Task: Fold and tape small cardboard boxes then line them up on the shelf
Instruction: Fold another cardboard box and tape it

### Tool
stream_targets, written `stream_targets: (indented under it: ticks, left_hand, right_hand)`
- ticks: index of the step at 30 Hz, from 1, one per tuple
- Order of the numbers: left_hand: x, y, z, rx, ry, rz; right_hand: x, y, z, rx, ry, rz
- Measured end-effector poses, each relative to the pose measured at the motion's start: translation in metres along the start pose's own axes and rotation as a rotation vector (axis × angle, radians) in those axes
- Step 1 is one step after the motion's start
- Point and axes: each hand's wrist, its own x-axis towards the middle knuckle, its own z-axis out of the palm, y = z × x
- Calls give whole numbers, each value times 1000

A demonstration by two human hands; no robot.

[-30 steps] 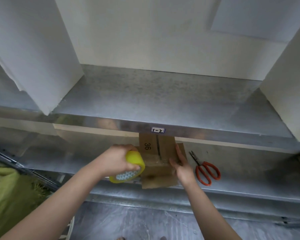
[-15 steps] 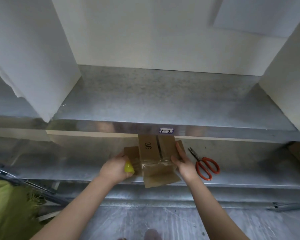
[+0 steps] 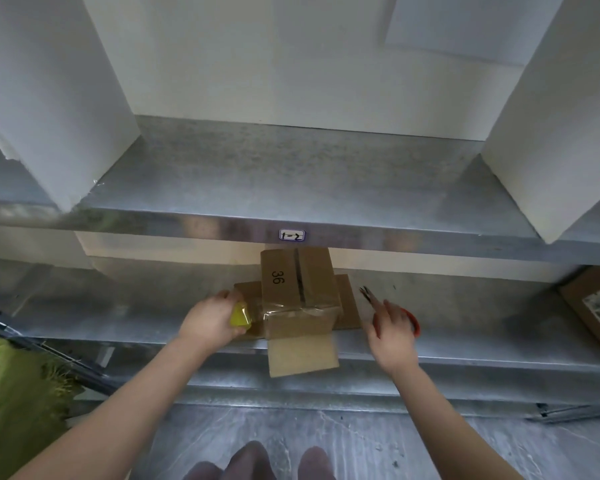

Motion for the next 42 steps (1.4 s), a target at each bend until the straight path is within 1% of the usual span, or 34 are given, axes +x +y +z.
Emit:
stream_targets:
  ticks: [1,3,5,6,7,10,13,15,20,23,26,27,31,33,36,38,42]
  left_hand:
    - [-2,2,1,14,10,-3]
    - [-6,6,2,19,24,-13]
    - [-9,8,3,-6,34,-32]
    - [-11,8,3,-24,39,-47]
    - [-13,8,3,-39,45,-58]
    - [-17,9,3,-56,52,-58]
    - [-18,11,0,-81,61,-65]
    - [-16,10,-5,-117,59,-66]
    - [-15,10,-14,-164,40,-33]
    - [-13,9,-16,-208,41,-5]
    - [-7,5,-16,-206,17,18]
    - [-5,3,-16,-204,7,30]
    - [1,-3,-17,-206,-14,70]
    - [4,-6,-18,-216,-24,90]
    - [8,-10,-19,-205,-47,116]
    - [11,-13,-20,-194,-64,144]
    - [15,-17,-20,-220,-92,177]
  right_hand:
    - [1,17,1,-111,-26,-12]
    - [5,44,5,-245,-128,-13]
    - [10,57,6,-296,-254,1]
    - [12,59,6,-294,-281,7]
    - [14,59,6,-283,-272,15]
    - [19,54,4,-194,-175,99]
    - [25,49,1,-137,-172,196]
    - [26,46,1,-193,-180,220]
    - [17,39,5,-401,-195,214]
    - [0,40,5,-419,-135,220]
    - [-27,31,-1,-330,-102,254]
    - [-38,24,-3,-271,-68,264]
    - [-89,-21,-9,54,155,261]
    - [-111,-48,-10,128,163,265]
    - [-135,-89,-6,273,80,258]
    - [-145,-114,1,375,-46,275]
    - [-151,-158,15,693,-317,405]
